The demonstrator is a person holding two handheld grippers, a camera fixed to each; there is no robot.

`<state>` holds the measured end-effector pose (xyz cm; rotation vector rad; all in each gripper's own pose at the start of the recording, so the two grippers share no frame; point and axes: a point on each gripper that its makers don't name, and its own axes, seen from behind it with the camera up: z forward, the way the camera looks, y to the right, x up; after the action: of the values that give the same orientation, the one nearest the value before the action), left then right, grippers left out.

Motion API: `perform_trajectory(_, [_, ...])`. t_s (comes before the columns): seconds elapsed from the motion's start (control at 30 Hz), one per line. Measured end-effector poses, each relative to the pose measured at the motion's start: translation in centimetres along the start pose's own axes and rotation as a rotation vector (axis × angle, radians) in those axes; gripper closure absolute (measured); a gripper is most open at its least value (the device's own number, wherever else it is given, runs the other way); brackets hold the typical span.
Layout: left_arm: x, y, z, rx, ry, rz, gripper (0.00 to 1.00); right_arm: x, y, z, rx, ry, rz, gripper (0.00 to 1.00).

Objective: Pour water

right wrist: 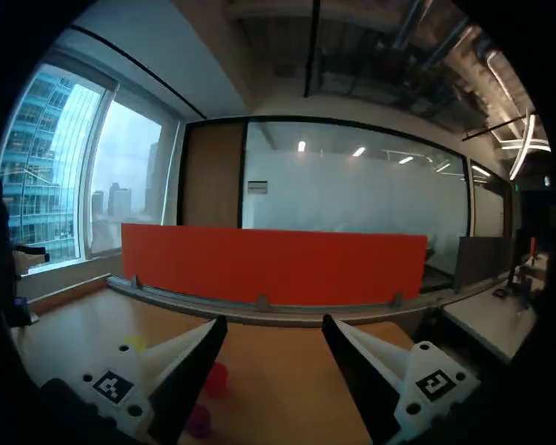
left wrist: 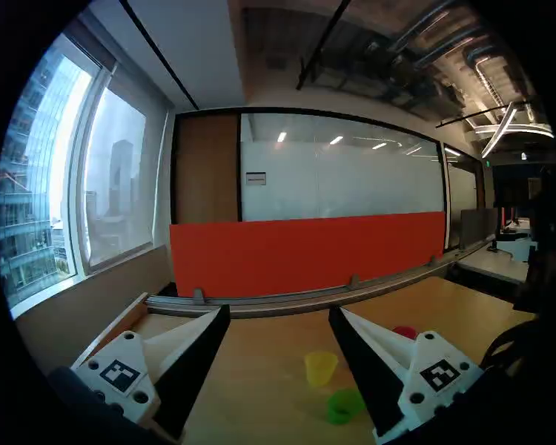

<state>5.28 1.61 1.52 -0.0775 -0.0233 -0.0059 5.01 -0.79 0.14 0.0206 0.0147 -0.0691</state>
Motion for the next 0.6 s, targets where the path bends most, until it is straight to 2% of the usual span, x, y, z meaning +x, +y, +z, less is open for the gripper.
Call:
perform_trajectory(0.1, [0.2,0.4,0.0,-0.018,-0.001,0.005,0.01,0.1,-0.2,0.0,0.009,0.002,0.000,0.00])
perform_trajectory(0.27, [-0.1,1.8,0.2,-0.083,-0.005,0.001,0.01,0.2,-1.1,0.0,0.060,0.012,0.009,0.01])
perform_trajectory(0.6, [0.6,4.6,0.0,-0.227,0.004,-0.021,0.01,1.3,-4.1,-0.7,0.233,0.037,0.036,0.00])
